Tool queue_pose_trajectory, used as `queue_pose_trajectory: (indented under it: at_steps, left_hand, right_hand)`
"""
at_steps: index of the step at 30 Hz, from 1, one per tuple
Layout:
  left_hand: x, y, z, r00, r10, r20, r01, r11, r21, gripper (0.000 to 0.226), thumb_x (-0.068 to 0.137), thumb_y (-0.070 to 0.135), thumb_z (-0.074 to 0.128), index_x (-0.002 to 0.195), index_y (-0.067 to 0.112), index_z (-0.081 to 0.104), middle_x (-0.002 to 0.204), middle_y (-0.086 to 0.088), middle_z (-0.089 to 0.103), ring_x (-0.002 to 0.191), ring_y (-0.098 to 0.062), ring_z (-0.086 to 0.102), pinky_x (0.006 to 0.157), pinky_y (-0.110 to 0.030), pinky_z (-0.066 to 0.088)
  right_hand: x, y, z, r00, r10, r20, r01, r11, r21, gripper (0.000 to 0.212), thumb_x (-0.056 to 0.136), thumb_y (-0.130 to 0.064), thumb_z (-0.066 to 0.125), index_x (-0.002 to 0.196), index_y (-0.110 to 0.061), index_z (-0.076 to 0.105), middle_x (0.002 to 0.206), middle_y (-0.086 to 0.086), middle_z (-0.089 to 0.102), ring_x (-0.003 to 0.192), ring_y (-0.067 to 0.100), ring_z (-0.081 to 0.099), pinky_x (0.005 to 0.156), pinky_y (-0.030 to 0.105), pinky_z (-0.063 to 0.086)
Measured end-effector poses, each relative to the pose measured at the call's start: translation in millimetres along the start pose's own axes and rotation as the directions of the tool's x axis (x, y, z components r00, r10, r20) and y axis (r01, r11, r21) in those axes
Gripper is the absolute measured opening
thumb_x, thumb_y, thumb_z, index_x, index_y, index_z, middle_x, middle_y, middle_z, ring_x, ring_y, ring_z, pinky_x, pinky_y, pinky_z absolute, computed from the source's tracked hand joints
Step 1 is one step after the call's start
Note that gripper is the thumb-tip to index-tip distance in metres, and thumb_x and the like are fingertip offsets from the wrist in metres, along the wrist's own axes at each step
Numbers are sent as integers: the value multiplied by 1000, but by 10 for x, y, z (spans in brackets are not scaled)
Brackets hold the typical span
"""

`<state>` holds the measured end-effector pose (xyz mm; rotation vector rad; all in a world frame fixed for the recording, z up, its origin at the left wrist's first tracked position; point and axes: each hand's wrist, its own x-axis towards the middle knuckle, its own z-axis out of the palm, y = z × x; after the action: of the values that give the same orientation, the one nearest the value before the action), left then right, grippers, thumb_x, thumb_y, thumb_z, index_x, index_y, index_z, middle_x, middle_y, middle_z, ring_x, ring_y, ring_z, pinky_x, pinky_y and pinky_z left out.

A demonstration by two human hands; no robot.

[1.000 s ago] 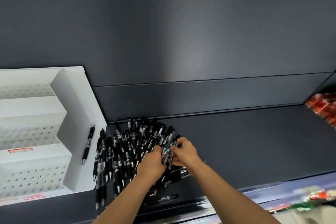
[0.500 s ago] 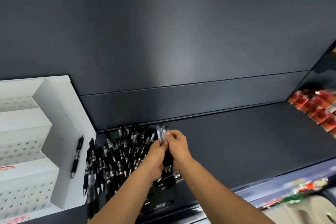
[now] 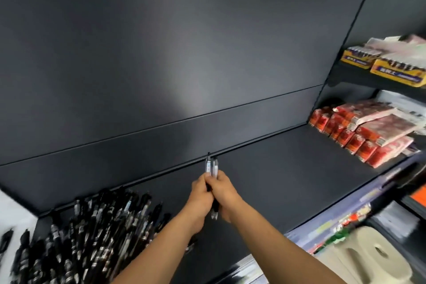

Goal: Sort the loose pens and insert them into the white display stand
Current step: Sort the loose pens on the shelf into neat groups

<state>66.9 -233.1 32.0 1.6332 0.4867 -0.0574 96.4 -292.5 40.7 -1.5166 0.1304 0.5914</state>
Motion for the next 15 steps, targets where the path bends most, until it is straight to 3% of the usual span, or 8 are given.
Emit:
queue_pose_trajectory:
  at_steps: [4,7,9,11,13,15]
  left_hand:
    - [252,182,684,993,-56,103,55,998,6,33,101,14,33,131,20,45,117,-2,56,95,-6,55,68,-15,43]
    - [516,281,1109,991,-25,128,-6,971,238,47,97,17,41,143,26,32,144,1,32,118,-14,43,94,-23,40]
    - [691,345,1324,989,-8,148,-50,922,383,53,96,24,45,145,31,27,152,6,14,136,-20,23,113,-32,24]
    - [835,381,1470,985,-7,170,-63,914,401,52,96,27,46,145,30,28,153,5,12,139,-21,15,115,-31,16]
    - [970,393,1616,980,-26,199,-58,912,406,50,97,26,46,145,26,29,151,1,15,138,-20,19,112,-28,19]
    - [1098,425,1781,971,-50,232,-43,925,377,50,97,23,46,145,22,30,149,-1,19,136,-18,27,109,-25,25]
  right_hand:
    - [291,-115,-719,992,-3,-129,2,1000,-2,22,100,-16,39,113,-3,51,111,21,63,103,30,63,91,46,52]
    - [519,-230,-1253,989,3,-146,-5,1000,-17,21,99,-13,41,111,0,53,108,22,64,101,32,64,91,48,52]
    - [674,-320,-1598,990,-4,-140,-1,1000,-31,17,98,-11,45,103,0,57,99,20,66,93,31,66,85,43,55]
    - [831,-407,-1899,991,-12,-136,-2,995,-99,10,96,-8,48,93,-3,56,82,14,64,73,24,64,67,34,54]
    - [1031,-495,-2175,988,-15,-151,-13,984,-179,4,95,-4,48,93,-4,51,71,11,57,57,20,53,52,31,45]
    - [1266,-590,-2378,986,5,-169,-45,970,-237,2,95,-3,47,97,-4,48,69,11,55,51,20,50,49,31,43]
